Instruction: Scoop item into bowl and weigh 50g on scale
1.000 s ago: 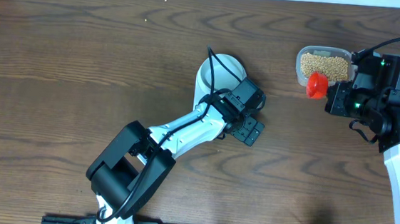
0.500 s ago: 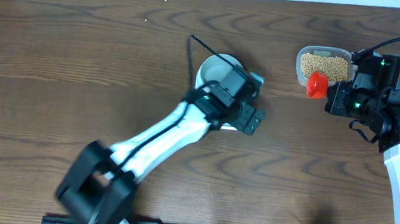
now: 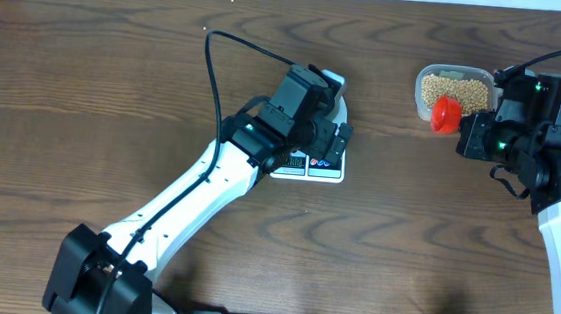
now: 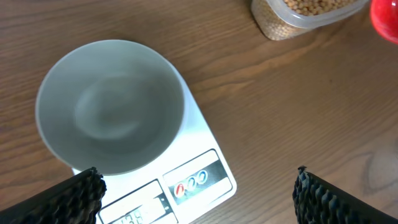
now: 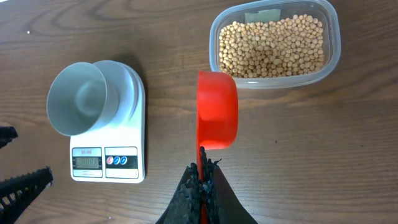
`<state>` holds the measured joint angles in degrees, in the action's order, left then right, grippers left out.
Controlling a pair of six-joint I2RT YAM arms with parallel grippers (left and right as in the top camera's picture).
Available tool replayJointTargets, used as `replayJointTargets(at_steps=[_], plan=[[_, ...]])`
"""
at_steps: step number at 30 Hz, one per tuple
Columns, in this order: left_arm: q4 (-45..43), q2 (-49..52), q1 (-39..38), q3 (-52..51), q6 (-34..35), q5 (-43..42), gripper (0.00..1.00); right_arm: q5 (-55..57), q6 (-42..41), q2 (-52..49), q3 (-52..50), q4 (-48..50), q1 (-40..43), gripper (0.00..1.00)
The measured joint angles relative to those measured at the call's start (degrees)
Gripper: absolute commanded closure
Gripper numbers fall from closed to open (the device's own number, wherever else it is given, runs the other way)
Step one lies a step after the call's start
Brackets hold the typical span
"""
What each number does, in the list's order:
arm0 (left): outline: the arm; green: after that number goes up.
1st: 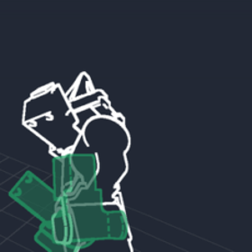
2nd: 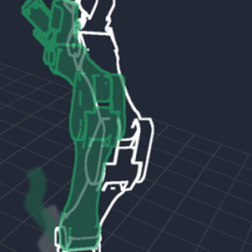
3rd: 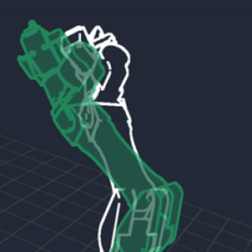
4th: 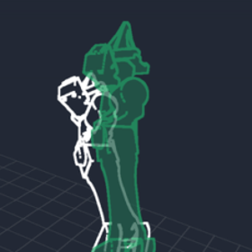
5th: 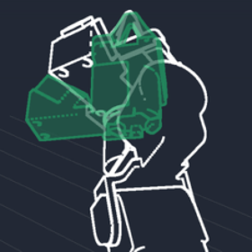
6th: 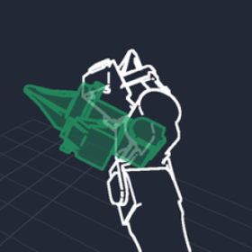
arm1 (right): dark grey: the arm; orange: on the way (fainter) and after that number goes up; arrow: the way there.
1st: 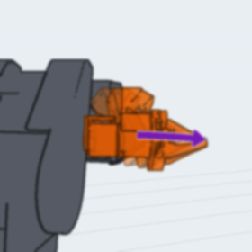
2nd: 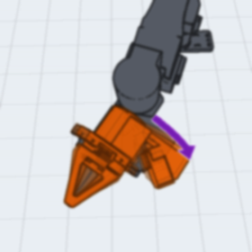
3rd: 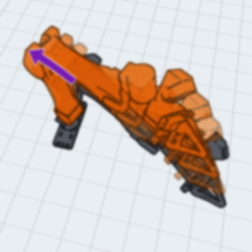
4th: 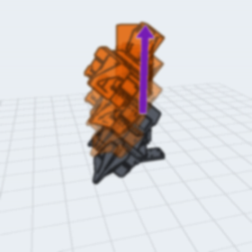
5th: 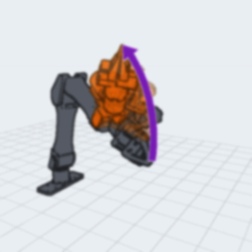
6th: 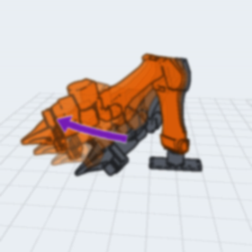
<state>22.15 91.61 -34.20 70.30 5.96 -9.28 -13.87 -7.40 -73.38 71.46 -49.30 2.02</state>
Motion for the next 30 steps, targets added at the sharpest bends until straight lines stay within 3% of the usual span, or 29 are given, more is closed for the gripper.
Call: replayJointTargets(at_steps=[21,30], plan=[[3.4,0.0,0.4,0.0,0.0,0.3,0.02,0.0,0.0,0.0,0.0,1.6,0.0,0.99],[7.4,0.0,0.5,0.0,0.0,9.1,0.01,0.0,0.0,0.0,0.0,1.6,0.0,0.99]])
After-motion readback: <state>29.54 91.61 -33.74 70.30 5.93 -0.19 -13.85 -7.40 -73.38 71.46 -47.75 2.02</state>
